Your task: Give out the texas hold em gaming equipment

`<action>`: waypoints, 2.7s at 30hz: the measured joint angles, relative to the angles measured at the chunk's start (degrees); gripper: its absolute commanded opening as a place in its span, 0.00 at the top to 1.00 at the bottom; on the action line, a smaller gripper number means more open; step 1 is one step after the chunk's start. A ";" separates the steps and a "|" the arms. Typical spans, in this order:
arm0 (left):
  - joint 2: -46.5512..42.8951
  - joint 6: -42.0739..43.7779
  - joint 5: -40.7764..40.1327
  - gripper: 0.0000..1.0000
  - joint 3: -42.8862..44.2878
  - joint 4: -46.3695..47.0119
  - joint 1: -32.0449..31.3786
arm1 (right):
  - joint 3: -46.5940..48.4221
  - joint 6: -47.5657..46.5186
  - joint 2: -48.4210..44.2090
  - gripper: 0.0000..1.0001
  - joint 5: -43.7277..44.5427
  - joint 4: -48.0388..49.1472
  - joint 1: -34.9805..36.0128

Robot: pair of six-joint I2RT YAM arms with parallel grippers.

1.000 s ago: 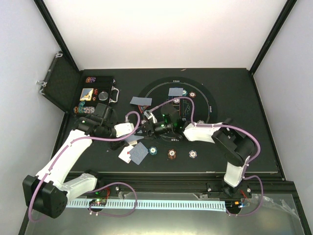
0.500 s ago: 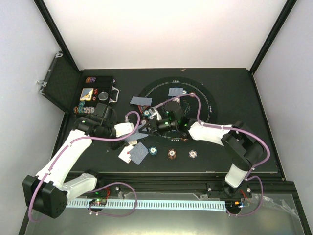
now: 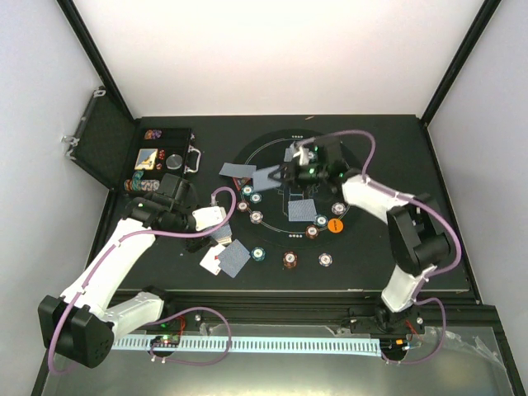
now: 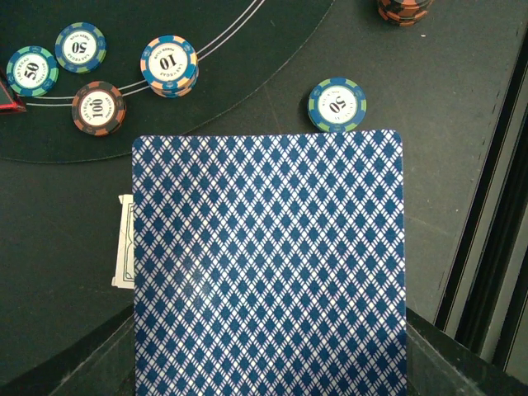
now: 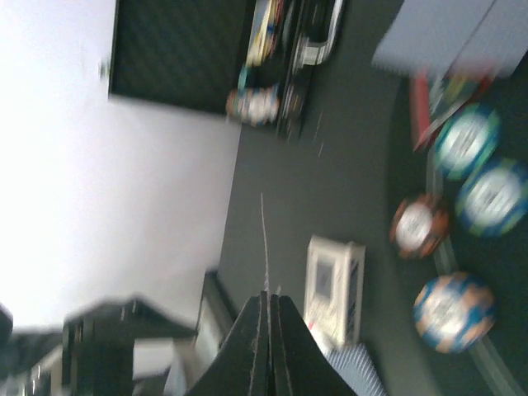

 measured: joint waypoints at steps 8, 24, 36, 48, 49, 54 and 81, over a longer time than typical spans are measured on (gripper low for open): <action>0.39 -0.02 -0.02 0.98 -0.02 -0.02 0.00 | 31.80 -8.74 22.49 0.99 3.78 -12.00 -14.29; 1.09 -0.11 0.02 0.98 -0.33 0.04 0.00 | 64.22 -13.53 51.15 0.60 13.44 -31.85 -18.69; 1.09 -1.46 0.42 0.98 -0.33 0.24 0.00 | 38.77 -17.86 21.49 0.34 17.97 -32.13 -17.77; -0.42 -2.23 0.48 0.98 -0.33 0.59 0.00 | -3.13 -5.64 -5.60 0.13 10.14 -9.38 7.41; -0.52 -2.23 0.48 0.98 -0.33 0.59 0.00 | -5.18 -3.67 -5.90 0.13 9.40 -7.37 9.14; -0.63 -2.23 0.48 0.98 -0.33 0.59 0.00 | -11.23 5.40 -6.10 0.12 6.78 4.90 16.02; -2.56 -2.19 0.52 0.98 -0.33 0.52 0.00 | -0.94 15.63 10.01 0.29 1.38 19.76 22.47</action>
